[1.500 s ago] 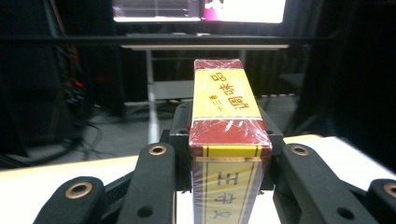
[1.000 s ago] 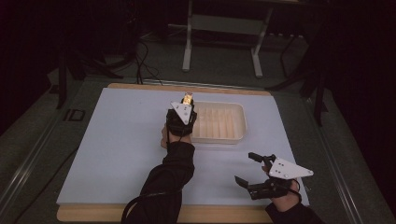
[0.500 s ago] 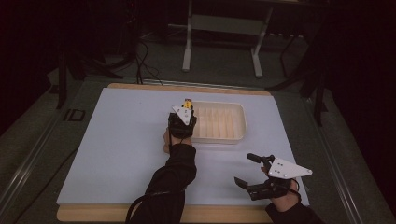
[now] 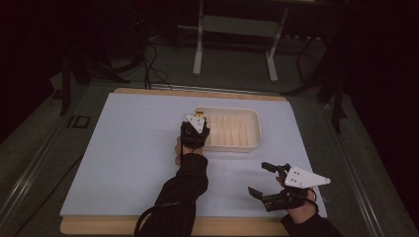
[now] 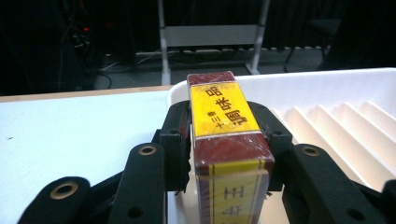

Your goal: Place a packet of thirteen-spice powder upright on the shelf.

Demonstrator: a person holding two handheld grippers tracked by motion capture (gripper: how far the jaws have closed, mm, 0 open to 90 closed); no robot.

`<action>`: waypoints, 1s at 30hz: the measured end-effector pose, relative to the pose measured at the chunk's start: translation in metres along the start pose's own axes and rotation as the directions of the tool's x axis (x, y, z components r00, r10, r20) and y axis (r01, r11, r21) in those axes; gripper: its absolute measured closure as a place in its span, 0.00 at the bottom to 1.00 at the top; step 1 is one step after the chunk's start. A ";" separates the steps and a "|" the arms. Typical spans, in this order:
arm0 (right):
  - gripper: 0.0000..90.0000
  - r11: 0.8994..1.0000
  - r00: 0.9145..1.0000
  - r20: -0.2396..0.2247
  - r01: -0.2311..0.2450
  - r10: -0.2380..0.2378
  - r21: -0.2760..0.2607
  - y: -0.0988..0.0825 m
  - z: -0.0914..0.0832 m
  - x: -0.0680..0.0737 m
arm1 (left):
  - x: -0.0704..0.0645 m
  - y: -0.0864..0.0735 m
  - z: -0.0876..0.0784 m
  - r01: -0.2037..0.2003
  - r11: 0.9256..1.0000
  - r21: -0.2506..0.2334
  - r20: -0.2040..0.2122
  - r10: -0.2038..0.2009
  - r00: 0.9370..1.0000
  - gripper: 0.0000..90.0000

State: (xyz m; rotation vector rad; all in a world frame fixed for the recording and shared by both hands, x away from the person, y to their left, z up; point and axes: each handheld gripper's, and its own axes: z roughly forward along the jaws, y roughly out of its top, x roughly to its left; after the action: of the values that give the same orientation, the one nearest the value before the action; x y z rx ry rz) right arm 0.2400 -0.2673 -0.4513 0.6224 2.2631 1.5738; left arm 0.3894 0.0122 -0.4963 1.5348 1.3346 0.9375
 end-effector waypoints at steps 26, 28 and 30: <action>0.12 1.000 1.000 0.013 -0.005 0.005 0.002 0.000 0.000 -0.002 | 0.003 0.026 -0.022 -0.034 0.999 0.030 0.103 0.030 0.994 0.39; 0.12 1.000 1.000 0.013 -0.006 0.006 0.000 0.000 0.000 -0.003 | 0.005 0.030 -0.026 -0.035 0.999 0.024 0.126 0.031 0.992 0.39; 0.12 1.000 1.000 0.015 -0.006 0.005 0.001 0.000 0.000 -0.003 | 0.006 0.032 -0.030 -0.046 0.999 0.020 0.125 0.043 0.991 0.34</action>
State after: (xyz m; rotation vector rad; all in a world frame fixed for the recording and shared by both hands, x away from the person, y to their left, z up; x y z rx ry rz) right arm 0.2426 -0.2685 -0.4512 0.6392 2.2534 1.5652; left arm 0.3727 0.0203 -0.4556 1.6195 1.2314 0.8423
